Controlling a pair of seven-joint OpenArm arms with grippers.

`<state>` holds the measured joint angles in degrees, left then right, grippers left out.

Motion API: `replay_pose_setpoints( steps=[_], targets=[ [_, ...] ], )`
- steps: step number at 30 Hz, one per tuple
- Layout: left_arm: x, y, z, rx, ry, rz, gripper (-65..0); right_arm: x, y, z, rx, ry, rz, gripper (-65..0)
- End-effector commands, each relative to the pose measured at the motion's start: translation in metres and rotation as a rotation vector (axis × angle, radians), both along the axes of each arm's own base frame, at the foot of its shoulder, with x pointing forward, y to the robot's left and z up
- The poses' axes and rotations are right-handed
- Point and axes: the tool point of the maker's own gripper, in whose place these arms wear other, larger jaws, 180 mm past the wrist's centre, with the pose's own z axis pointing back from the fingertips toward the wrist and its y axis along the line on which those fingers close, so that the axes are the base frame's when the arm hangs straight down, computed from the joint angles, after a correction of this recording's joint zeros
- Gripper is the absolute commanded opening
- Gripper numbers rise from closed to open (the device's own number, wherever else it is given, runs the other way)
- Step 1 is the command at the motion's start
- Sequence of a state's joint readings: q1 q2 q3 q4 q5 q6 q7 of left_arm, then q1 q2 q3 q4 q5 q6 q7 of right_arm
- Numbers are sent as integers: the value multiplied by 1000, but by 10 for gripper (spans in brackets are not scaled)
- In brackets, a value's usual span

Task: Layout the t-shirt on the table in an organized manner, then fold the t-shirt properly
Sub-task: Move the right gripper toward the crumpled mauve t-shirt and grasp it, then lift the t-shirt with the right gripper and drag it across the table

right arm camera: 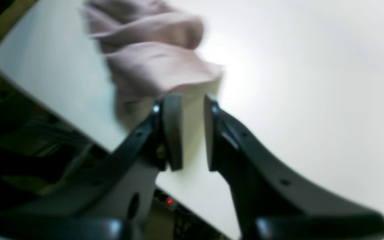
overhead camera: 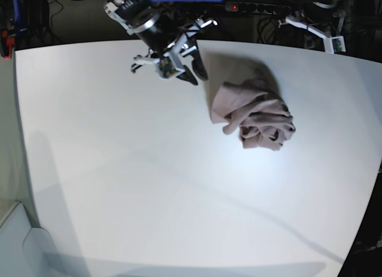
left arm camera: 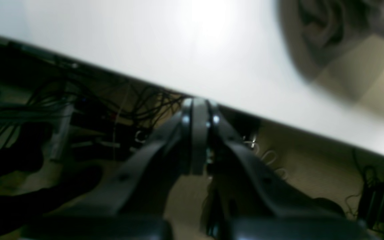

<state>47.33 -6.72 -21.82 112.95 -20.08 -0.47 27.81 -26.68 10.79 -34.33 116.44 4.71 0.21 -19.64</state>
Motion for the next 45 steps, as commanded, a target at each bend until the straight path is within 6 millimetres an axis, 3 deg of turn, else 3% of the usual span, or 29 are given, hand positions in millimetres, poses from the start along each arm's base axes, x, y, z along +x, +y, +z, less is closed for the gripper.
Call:
replay_pose_setpoints(
  steps=[1,6,15,17,23,26,29,37,41,45],
  targets=[
    [2,9,9,28,-20,11,-648,4,7,13,35,-42,11,-485],
    [4,27,13,46,-29,86,-646,11,21,22,54,-76,42,-428],
    [5,49,20,-46,-2,189,-642,27,40,12,12,-46,90,-368],
    [6,55,23,-66,-5,215,-603,28,41,5,-2,-38,97,-361],
    [7,61,33,-57,-31,165,-339,24,48,-1,-6,-25,119,-355],
    [12,58,38,-56,-58,116,-325,30,50,2,-6,-38,117,-355],
    [9,62,41,-48,-79,134,-325,31,49,-15,-36,-10,122,-355],
    [7,63,41,-46,-82,127,-325,45,48,-25,-72,-16,125,-357],
    [6,64,41,-45,-81,129,-325,51,50,-30,-82,-12,124,-378],
    [7,64,41,-50,-85,129,-325,51,49,-36,-92,-2,124,-538]
  ],
)
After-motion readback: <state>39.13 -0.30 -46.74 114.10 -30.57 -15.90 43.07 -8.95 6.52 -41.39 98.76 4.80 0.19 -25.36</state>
